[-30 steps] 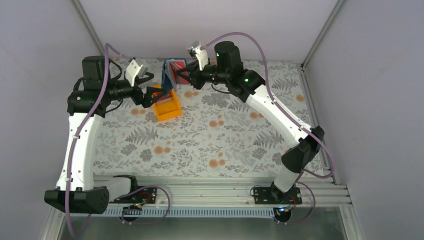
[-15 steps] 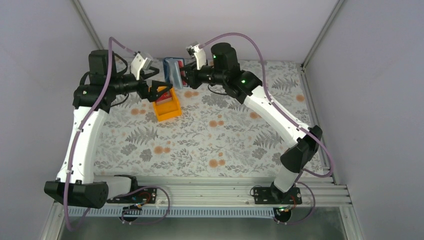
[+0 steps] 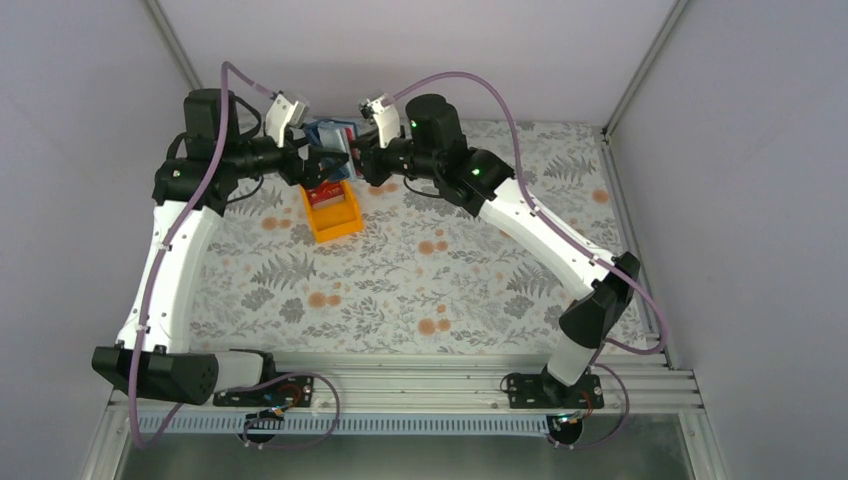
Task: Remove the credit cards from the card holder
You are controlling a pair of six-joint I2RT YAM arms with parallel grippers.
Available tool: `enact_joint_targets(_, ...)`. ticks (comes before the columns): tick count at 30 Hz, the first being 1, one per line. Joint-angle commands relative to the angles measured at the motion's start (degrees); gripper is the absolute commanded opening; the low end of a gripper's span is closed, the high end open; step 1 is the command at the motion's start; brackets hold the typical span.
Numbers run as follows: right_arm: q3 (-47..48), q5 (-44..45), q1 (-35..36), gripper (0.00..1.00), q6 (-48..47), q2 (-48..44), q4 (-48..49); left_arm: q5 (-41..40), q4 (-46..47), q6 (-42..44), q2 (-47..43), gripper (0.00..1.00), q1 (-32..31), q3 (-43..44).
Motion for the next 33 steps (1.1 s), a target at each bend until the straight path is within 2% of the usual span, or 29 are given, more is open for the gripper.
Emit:
enact_joint_targets(1, 2.5, -6.6, 1.5, 0.04, -2.2, -1.3, 1.1, -4.3, 2.2, 0.4, 0.3, 0.87, 0.7, 1.2)
enact_joint_targets(5, 2.2, -9.4, 1.0, 0.04, -2.7, -2.2, 2.0, -2.4, 1.8, 1.6, -1.1, 0.67, 0.7, 0.1)
enact_joint_targets(14, -0.2, -18.2, -1.9, 0.04, -3.6, -5.6, 3.6, 0.0, 0.8, 3.4, -3.3, 0.06, 0.7, -0.9)
enact_joint_targets(15, -0.4, -18.6, -2.2, 0.05, -4.2, -5.9, 3.4, 0.5, 0.6, 3.5, -3.5, 0.03, 0.7, -1.1)
enact_joint_targets(18, -1.7, -18.9, -3.0, 0.17, -6.1, -7.1, 2.5, 2.1, -0.2, 4.7, -3.9, 0.02, 0.7, -1.7)
enact_joint_targets(20, -3.3, -18.4, -4.1, 0.33, -7.2, -8.6, 2.0, 2.5, -0.6, 5.1, -4.0, 0.02, 0.7, -2.1)
enact_joint_targets(24, -5.6, -18.6, -5.0, 0.71, -13.1, -12.3, -1.5, 1.9, -0.3, 4.3, -4.1, 0.02, 0.7, -2.9)
enact_joint_targets(26, -7.2, -20.6, -4.9, 0.94, -15.8, -13.5, -2.1, 1.6, -0.1, 4.2, -4.0, 0.02, 0.7, -3.1)
enact_joint_targets(27, -7.9, -21.0, -4.6, 0.99, -16.1, -13.9, -1.8, 1.4, 0.0, 4.1, -4.0, 0.02, 0.7, -3.1)
enact_joint_targets(30, -9.2, -19.4, -3.3, 1.0, -15.9, -13.0, 0.5, 1.4, -0.3, 4.7, -3.7, 0.02, 0.7, -3.1)
enact_joint_targets(33, -6.5, -13.9, -3.1, 1.0, -15.9, -10.1, -1.0, 1.7, -0.7, 5.2, -3.9, 0.03, 0.7, -3.1)
